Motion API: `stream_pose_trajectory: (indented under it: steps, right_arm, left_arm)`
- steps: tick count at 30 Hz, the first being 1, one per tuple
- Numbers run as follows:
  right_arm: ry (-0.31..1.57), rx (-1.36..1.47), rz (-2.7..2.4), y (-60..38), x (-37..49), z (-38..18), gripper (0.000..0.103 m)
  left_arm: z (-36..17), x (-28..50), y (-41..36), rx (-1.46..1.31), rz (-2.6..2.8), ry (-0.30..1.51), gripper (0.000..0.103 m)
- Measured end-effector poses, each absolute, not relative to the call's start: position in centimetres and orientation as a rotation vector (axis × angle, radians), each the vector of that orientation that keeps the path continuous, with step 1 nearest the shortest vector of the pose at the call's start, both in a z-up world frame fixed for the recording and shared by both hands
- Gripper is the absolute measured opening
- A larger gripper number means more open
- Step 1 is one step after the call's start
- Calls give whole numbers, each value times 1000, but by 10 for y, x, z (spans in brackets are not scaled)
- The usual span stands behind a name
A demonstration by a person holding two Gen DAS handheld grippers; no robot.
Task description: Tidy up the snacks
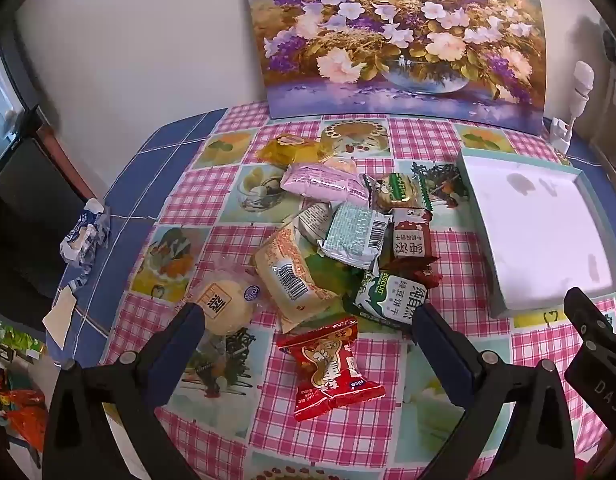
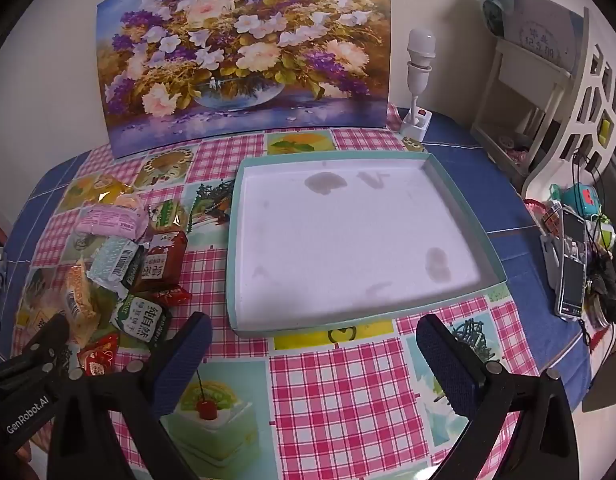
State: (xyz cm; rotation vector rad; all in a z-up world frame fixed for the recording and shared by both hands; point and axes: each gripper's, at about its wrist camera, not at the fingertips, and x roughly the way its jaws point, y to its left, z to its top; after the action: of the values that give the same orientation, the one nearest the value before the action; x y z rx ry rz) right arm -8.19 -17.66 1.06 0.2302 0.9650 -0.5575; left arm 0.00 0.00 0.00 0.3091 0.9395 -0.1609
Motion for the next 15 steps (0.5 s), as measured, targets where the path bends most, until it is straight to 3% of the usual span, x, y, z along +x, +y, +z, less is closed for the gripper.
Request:
stream_pose_trajectory:
  steps: [15]
  right_arm:
    - [965, 234, -556, -176, -82, 12, 103]
  left_arm:
    - [2, 0, 0, 305, -162, 939, 103]
